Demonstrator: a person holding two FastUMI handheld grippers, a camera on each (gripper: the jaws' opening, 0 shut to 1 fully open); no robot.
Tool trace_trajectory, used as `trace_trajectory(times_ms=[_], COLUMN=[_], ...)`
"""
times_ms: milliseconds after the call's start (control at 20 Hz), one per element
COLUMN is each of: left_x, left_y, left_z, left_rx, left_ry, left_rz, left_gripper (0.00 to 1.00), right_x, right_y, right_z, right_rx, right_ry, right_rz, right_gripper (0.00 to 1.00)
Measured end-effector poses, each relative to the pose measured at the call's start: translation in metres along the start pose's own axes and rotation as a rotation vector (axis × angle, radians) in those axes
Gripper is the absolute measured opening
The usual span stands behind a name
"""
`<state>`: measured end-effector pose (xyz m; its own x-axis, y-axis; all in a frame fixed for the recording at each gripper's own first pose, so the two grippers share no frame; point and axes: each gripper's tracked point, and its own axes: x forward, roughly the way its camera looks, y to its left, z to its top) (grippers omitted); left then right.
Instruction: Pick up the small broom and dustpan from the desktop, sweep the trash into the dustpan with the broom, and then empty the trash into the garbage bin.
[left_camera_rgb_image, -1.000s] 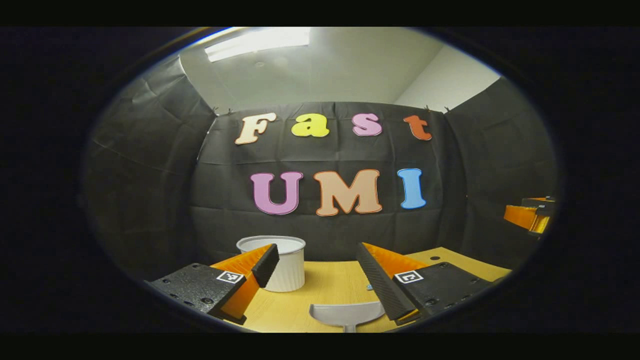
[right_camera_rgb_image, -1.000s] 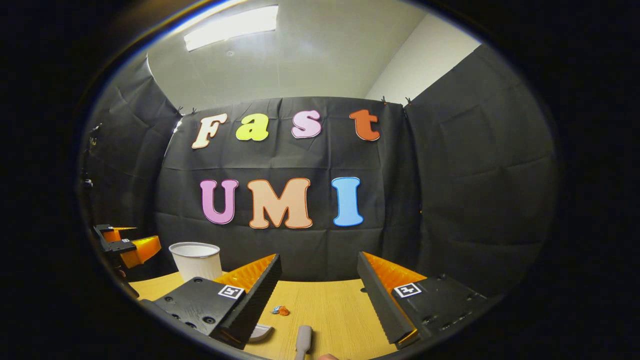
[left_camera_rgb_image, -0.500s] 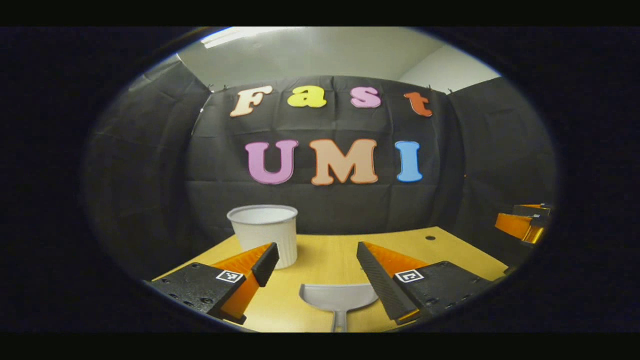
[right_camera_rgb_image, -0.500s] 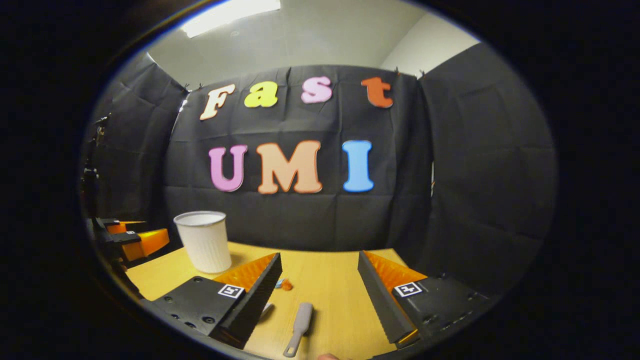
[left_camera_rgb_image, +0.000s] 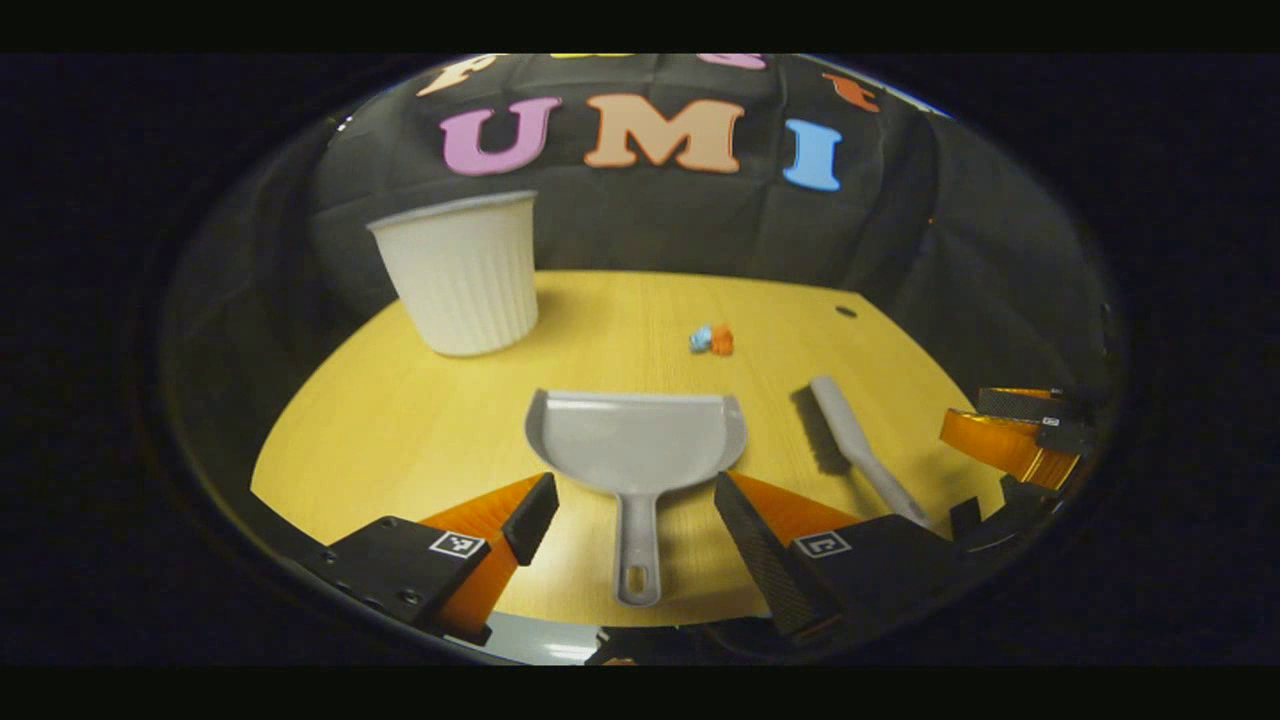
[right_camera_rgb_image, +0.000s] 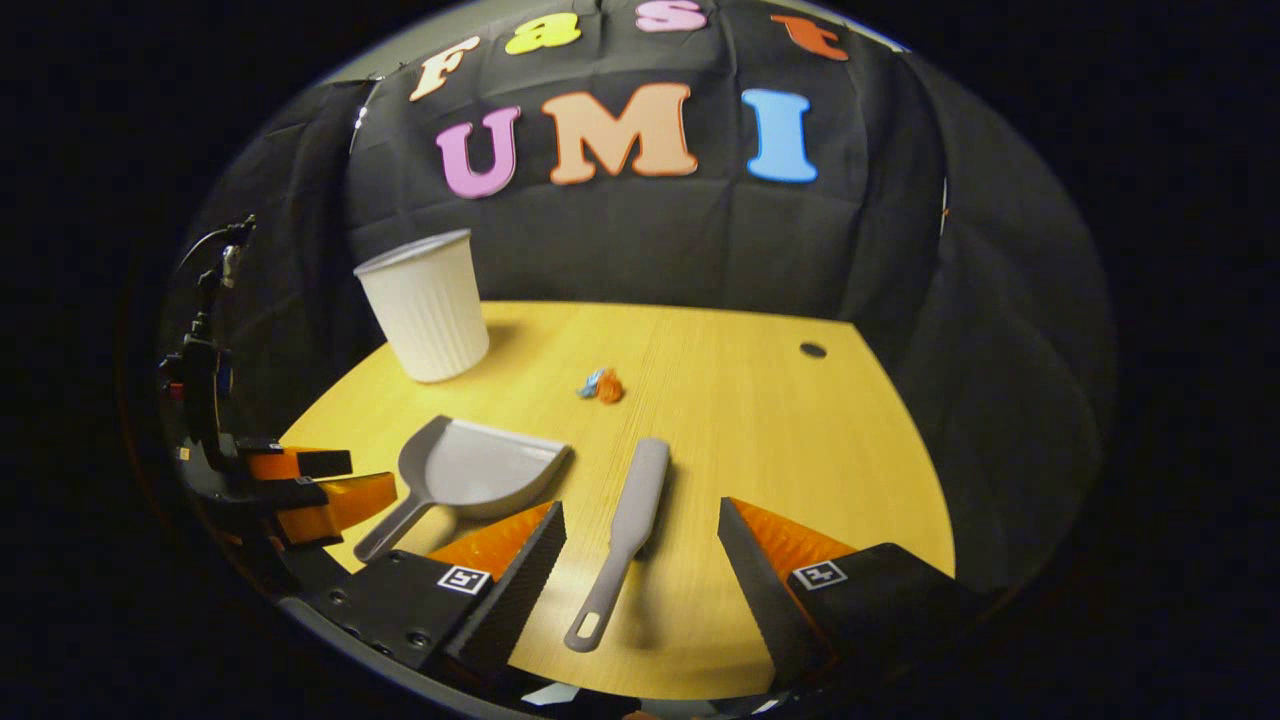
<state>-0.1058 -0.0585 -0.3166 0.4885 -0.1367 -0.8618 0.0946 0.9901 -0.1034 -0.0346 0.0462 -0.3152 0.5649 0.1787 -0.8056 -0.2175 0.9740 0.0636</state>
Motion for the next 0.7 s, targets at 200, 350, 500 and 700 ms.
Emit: trace_trajectory(times_ms=[200, 350, 500, 700], left_x=[0.031, 0.042, 0.049, 0.055], left_y=[0.002, 0.000, -0.002, -0.002], left_z=[-0.023, -0.035, -0.042, -0.049], left_rx=[0.046, 0.065, 0.078, 0.097], left_ry=[0.118, 0.177, 0.206, 0.233], left_rz=[-0.021, -0.039, -0.052, -0.065], left_gripper=[0.96, 0.96, 0.95, 0.96], right_x=[0.026, 0.034, 0.044, 0.051], right_y=[0.001, -0.001, -0.001, 0.002], right_z=[-0.042, -0.058, -0.076, -0.083], right_rx=[-0.003, -0.034, -0.048, -0.055], right_ry=[0.168, 0.252, 0.322, 0.374], right_rz=[-0.006, -0.014, -0.023, -0.008], right_gripper=[0.93, 0.92, 0.86, 0.57])
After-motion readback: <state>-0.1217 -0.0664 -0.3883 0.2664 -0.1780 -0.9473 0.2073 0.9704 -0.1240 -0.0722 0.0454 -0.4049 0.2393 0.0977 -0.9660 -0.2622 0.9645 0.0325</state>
